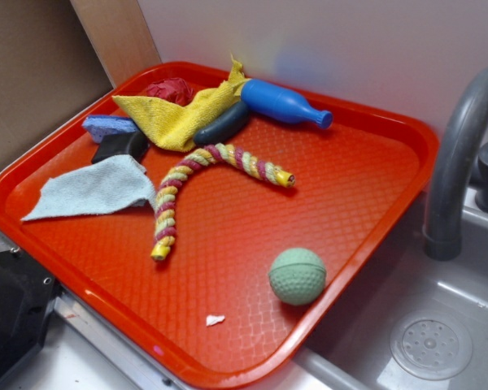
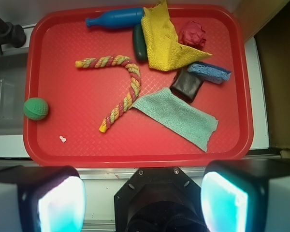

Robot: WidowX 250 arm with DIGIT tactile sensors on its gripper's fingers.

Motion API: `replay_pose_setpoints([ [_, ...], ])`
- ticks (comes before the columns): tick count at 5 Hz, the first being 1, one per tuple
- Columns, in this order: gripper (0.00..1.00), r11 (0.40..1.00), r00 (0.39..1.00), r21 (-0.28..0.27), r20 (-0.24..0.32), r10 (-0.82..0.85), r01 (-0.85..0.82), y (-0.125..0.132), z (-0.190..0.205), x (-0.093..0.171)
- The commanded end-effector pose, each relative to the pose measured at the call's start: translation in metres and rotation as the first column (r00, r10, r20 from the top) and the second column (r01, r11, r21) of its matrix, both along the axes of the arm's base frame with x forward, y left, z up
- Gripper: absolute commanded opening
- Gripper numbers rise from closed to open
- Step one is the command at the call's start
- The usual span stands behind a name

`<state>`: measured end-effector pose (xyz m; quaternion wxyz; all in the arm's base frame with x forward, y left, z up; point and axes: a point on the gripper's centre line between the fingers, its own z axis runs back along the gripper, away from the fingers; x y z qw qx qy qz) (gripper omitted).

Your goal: Grab the green ball.

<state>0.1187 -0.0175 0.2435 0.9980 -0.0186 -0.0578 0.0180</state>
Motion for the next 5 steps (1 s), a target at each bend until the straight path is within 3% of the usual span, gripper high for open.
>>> replay_pose_setpoints([
  [1, 1.00, 1.000, 1.000, 0.000, 0.000, 0.000, 0.000, 0.000, 0.000, 0.000],
  [2, 1.00, 0.962, 0.969, 0.115, -0.014, -0.247, 0.247, -0.050, -0.041, 0.018],
  [3, 1.00, 0.860, 0.879, 0.199, -0.011, -0.478, 0.470, -0.100, -0.074, 0.033],
  [4, 1.00, 0.736, 0.728, 0.135, 0.107, -0.677, 0.664, -0.149, -0.097, 0.031],
  [5, 1.00, 0.560, 0.521, 0.119, 0.250, -0.816, 0.820, -0.157, -0.119, 0.030],
])
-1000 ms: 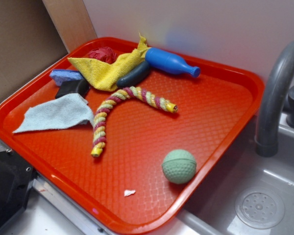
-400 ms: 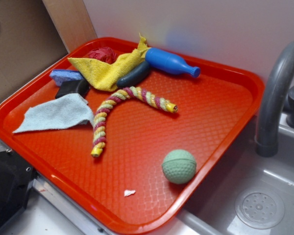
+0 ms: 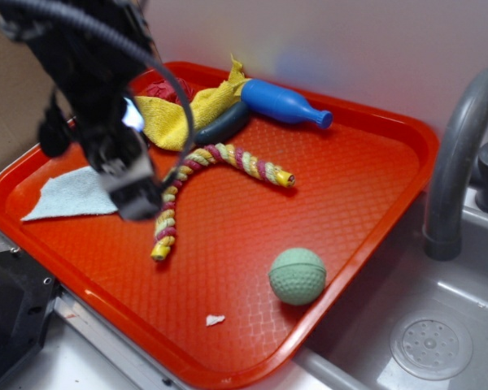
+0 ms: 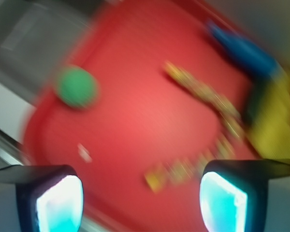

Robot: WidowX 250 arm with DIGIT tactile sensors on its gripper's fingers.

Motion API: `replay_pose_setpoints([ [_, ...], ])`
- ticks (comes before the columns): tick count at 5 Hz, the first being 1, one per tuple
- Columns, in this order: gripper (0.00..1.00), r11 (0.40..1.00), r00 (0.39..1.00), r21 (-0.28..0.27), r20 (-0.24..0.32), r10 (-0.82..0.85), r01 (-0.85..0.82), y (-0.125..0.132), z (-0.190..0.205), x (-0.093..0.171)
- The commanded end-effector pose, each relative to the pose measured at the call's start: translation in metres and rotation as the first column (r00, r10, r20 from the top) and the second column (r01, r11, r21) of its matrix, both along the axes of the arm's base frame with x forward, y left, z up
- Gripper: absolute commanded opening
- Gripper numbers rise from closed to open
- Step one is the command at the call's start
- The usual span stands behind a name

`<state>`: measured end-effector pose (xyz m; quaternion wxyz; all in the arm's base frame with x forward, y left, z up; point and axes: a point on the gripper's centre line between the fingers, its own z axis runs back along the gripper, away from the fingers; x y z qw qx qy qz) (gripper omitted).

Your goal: Grab the green ball.

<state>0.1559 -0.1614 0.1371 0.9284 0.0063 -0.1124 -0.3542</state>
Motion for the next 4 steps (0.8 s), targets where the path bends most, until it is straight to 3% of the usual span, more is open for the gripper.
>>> replay_pose_setpoints([
  [1, 1.00, 0.883, 0.903, -0.192, 0.038, -0.429, 0.427, -0.010, -0.046, -0.002],
  [2, 1.00, 0.882, 0.894, -0.154, 0.045, -0.445, 0.446, -0.019, -0.074, 0.004],
  [3, 1.00, 0.891, 0.908, -0.174, 0.105, -0.406, 0.418, -0.024, -0.079, -0.001],
  [4, 1.00, 0.881, 0.896, -0.163, 0.081, -0.437, 0.445, -0.043, -0.086, -0.009],
])
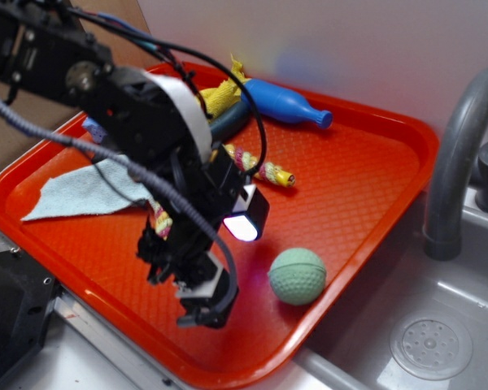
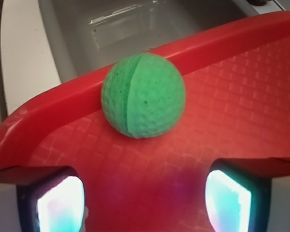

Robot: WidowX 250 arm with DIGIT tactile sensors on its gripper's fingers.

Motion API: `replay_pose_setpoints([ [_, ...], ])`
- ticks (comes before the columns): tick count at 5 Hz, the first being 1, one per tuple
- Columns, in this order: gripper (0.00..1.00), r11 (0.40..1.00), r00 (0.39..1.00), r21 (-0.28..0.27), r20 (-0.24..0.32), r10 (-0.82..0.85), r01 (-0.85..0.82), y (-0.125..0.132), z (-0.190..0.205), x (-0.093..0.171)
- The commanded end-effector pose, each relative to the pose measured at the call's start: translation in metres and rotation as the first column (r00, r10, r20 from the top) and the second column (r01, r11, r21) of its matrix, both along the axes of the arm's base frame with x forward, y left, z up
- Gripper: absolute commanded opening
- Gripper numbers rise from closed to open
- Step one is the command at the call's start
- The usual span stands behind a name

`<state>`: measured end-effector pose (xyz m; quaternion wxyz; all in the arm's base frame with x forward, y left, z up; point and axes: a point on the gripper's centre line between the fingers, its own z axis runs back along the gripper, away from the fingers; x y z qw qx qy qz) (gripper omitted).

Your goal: Grab the green ball.

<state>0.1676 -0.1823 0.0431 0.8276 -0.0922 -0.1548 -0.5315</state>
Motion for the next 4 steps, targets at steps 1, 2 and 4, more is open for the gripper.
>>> replay_pose_setpoints([
  [1, 1.00, 0.999, 0.996, -0.046, 0.083, 0.027, -0.023, -0.023, 0.008, -0.022],
  [2, 1.00, 0.981, 0.975, -0.087, 0.124, 0.183, -0.173, -0.009, 0.032, -0.028],
  [4, 1.00, 0.981, 0.975, -0.087, 0.124, 0.183, -0.173, -0.009, 0.032, -0.028],
])
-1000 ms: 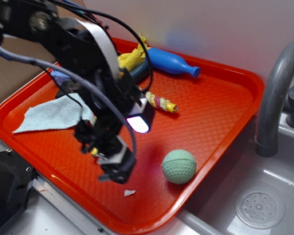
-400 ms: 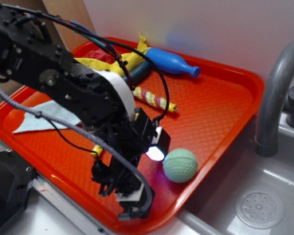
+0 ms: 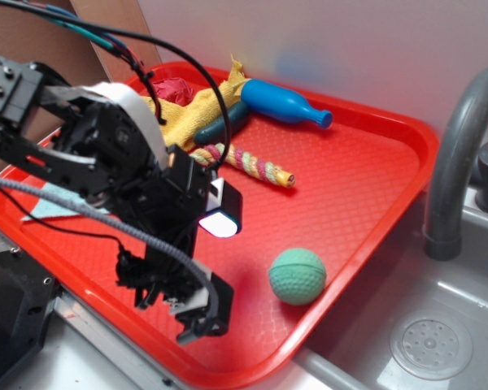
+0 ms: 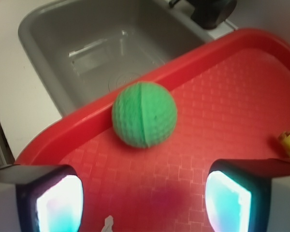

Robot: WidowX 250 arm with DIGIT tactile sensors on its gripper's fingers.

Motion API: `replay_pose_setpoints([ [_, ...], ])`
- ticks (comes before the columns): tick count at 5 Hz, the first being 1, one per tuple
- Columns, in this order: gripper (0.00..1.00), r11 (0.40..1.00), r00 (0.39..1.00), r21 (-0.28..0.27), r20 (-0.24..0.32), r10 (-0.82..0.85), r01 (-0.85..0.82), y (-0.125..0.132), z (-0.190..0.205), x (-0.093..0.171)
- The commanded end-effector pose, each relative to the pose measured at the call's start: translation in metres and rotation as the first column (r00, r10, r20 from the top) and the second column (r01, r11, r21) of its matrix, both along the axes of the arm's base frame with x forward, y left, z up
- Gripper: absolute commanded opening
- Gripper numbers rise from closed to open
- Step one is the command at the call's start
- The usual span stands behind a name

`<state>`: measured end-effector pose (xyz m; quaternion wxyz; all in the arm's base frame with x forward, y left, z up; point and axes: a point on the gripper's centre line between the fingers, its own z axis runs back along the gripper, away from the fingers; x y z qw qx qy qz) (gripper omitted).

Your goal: Grab the green ball.

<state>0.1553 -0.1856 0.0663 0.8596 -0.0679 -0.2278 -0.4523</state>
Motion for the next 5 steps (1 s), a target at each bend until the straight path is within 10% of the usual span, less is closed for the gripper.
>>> replay_pose_setpoints([
  [1, 1.00, 1.000, 1.000, -0.018, 0.012, -0.007, 0.007, -0.006, 0.009, -0.016],
  [3, 1.00, 0.998, 0.998, 0.031, -0.016, -0.057, 0.057, -0.026, 0.003, 0.006],
  [5, 1.00, 0.976, 0.974, -0.071, -0.081, -0.213, 0.207, -0.053, -0.038, 0.010],
])
